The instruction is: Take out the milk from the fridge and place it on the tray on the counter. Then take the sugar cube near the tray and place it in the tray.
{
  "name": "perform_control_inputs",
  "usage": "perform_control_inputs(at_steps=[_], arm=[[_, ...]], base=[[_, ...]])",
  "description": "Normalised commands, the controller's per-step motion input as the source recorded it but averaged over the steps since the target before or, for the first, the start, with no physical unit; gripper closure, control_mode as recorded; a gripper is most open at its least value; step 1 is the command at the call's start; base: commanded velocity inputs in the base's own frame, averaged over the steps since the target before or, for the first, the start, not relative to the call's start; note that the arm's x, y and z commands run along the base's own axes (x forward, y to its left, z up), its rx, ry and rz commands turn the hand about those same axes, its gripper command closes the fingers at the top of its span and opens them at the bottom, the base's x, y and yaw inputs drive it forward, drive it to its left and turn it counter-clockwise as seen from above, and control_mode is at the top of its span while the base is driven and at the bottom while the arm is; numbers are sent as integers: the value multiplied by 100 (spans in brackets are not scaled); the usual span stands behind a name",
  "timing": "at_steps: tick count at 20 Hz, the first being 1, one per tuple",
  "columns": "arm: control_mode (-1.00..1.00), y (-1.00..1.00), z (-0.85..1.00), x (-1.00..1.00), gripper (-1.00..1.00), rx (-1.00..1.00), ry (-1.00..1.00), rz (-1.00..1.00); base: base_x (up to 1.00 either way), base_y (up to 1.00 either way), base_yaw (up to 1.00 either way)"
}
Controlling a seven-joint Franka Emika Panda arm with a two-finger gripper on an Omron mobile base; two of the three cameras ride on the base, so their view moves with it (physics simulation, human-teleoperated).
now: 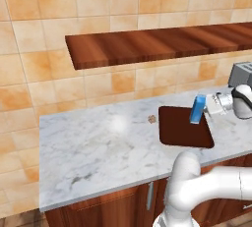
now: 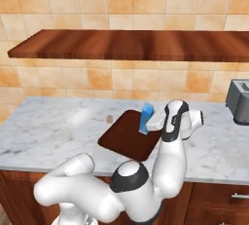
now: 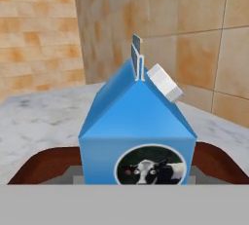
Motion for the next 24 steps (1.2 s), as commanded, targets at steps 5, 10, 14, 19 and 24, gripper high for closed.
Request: perform_control_inputs(at_steps=[5,10,14,19,24], arm=[[-100,0,-36,9,100,-1,0,0],[-100,0,-32,6,100,0,0,0],[-100,0,-28,6,100,0,0,0],[-100,0,-25,2,-100,0,0,0],[-100,0,7,0,-100,0,0,0]], base=[[0,0,0],[0,0,0],[0,0,0],[0,0,0],[0,0,0]])
